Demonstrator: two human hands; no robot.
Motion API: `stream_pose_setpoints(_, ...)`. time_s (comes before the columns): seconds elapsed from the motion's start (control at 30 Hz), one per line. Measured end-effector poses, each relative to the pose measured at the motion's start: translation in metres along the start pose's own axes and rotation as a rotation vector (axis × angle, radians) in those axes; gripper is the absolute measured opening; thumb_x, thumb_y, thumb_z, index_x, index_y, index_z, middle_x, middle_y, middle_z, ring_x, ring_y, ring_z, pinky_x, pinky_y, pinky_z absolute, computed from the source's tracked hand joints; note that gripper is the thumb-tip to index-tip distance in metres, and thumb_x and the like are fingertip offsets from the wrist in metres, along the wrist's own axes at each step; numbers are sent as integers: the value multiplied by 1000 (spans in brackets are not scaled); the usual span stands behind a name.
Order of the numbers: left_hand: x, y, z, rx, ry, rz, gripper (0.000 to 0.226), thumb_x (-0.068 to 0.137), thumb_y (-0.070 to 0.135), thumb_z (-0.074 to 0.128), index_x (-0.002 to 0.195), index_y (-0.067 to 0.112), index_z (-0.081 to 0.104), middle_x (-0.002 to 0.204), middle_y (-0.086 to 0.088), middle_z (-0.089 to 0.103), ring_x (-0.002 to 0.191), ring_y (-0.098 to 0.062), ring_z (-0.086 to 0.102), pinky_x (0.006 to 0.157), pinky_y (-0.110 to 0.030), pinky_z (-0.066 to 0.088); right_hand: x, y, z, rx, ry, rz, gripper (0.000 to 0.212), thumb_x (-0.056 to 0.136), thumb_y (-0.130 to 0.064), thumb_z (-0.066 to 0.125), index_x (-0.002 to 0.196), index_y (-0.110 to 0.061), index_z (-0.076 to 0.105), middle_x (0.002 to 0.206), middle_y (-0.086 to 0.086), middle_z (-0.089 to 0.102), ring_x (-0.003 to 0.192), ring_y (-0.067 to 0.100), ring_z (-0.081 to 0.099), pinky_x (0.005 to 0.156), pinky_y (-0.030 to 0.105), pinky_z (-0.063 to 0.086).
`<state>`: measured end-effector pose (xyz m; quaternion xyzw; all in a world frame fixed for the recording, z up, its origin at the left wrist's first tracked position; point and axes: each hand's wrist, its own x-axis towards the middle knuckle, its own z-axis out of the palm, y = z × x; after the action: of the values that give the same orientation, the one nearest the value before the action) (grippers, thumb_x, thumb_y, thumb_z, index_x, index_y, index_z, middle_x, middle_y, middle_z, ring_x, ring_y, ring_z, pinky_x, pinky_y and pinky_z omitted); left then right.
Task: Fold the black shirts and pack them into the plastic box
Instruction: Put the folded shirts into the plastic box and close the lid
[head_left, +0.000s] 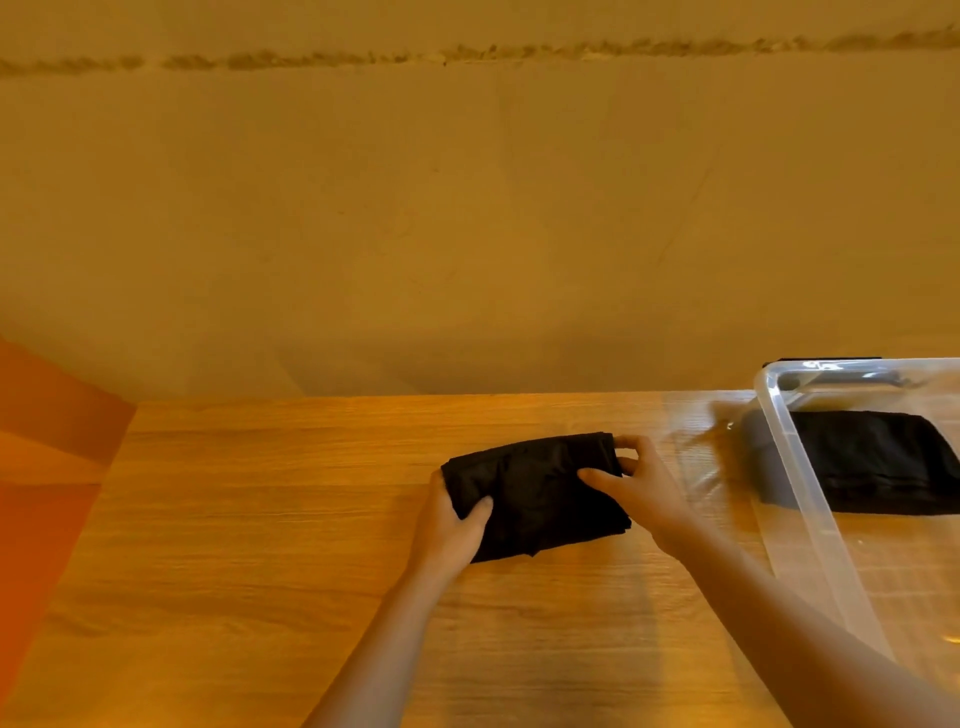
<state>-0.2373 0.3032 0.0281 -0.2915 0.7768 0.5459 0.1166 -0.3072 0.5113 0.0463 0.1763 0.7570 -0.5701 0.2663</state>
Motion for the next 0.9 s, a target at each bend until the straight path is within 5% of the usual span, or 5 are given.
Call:
stream_pose_setpoints(0.13,0,17,3,234,-87,108,61,93,31,60,143,16,30,134,2,51,124,-21,51,91,-27,46,-14,-3,-5,-116,104,-151,55,83,-22,73,127,-23,41,105,-8,54,90,6,59,74,35,58)
stream_pose_setpoints(0.3,-16,61,18,412,-125,263,68,94,36,57,148,13,24,137,-3,51,122,-22,53,92,-33,51,-38,-12,-25,-255,243,-312,56,83,-33,72,130,-28,41,120,0,57,102,16,59,74,32,57)
stream_pose_setpoints(0.6,-92,155,73,308,-174,462,44,92,34,60,131,19,45,103,11,59,86,1,56,71,-20,50,-105,-33,-137,-244,449,-444,56,80,-38,73,128,-26,47,114,2,62,93,12,63,79,36,57)
stream_pose_setpoints(0.73,-134,183,132,217,-227,516,29,91,31,63,116,25,49,100,13,61,87,2,59,72,-21,54,-132,-24,-209,-339,513,-447,54,82,-34,72,128,-24,46,100,-6,59,85,8,60,74,32,56)
stream_pose_setpoints(0.9,-159,192,214,216,-253,511,34,91,29,63,121,24,47,105,14,56,89,-2,54,64,-9,41,-139,8,-272,-489,577,-420,51,83,-32,70,127,-20,47,100,-8,53,95,17,58,79,39,54)
